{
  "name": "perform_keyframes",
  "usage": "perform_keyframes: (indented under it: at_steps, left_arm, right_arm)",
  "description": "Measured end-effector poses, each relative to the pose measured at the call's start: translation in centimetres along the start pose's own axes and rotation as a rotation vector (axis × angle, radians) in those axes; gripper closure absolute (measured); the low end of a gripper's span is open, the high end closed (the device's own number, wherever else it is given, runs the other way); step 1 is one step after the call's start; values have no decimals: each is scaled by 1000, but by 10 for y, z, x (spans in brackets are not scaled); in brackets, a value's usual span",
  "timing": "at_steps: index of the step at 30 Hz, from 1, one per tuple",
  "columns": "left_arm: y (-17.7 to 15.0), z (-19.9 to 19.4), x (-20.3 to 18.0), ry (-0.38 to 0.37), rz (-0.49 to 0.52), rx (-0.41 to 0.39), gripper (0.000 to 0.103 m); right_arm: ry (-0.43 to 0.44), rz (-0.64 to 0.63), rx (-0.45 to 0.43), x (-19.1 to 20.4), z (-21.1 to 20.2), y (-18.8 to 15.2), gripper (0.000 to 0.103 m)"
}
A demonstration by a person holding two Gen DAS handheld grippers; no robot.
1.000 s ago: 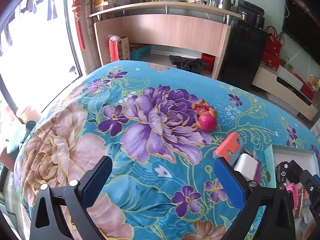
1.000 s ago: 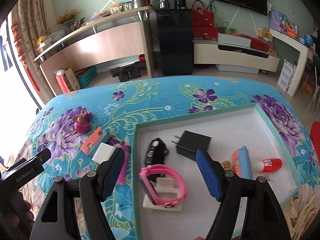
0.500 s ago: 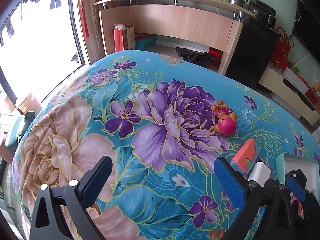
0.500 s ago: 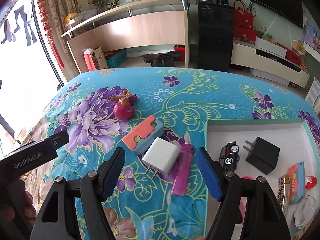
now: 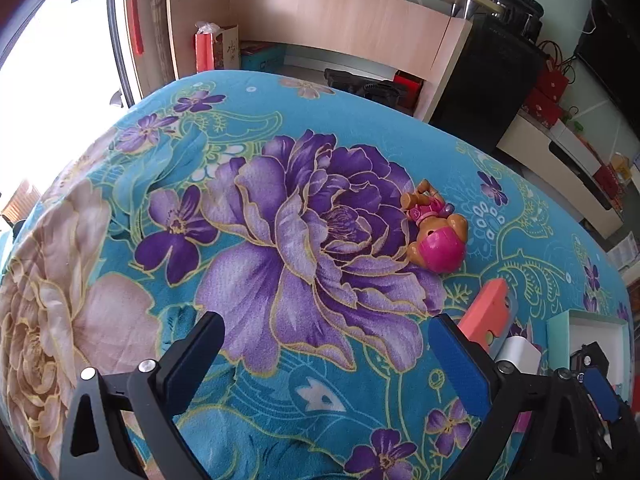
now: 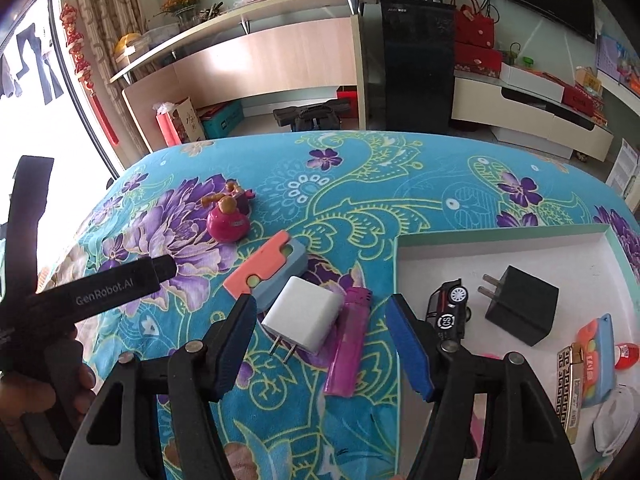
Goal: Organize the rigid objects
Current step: 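Withdraw both tools from the tray back over the remaining items, then close the right tool on the white charger cube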
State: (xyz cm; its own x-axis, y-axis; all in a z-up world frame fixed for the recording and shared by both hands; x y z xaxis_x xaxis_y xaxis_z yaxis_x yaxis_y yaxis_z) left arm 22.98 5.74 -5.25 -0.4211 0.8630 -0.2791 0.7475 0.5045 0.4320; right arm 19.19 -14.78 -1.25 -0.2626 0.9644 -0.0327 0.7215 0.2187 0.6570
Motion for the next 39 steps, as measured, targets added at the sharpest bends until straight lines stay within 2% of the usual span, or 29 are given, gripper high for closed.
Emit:
perform_keyframes:
  at_steps: [3, 7, 10, 15, 21, 31, 39]
  left_arm:
    - [3, 2, 6, -6, -5, -8, 0]
    - [1, 7, 11, -4, 8, 4, 0]
    - [0, 9, 8, -20, 16, 8, 0]
    - [0, 9, 2, -34, 35, 6, 0]
    - [0, 14, 4, -14, 34, 12, 0]
    - [-3, 17, 0, -1, 65, 12, 0]
    - [-2, 15, 1, 17, 66, 1, 0]
  right_arm:
    - [-21, -2, -10, -2, -5, 2, 36]
    - [-20, -19, 28, 6, 2, -1, 40]
    - [-32, -66, 74, 18, 12, -4, 52]
    - [-26, -99, 118, 30, 27, -5, 52]
    - [-45, -137, 167, 34, 48, -12, 52]
    - [-98, -156, 160, 32, 58, -2, 52]
    - [-97, -142, 159, 27, 61, 3, 52]
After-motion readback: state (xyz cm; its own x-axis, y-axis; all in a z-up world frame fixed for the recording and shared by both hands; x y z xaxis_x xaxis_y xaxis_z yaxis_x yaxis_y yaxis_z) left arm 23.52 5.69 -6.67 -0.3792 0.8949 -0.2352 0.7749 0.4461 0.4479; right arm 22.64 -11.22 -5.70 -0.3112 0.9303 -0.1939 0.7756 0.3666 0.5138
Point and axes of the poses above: each gripper's, at about its wrist camera, not at the fingertips, and z roughly the way its jaws point, x to its left, y to its top, the point moved 7 cm from there along z, roughly the way its jaws point, and after that the axes turned 14 degrees about -z, right-handed, at the moved point
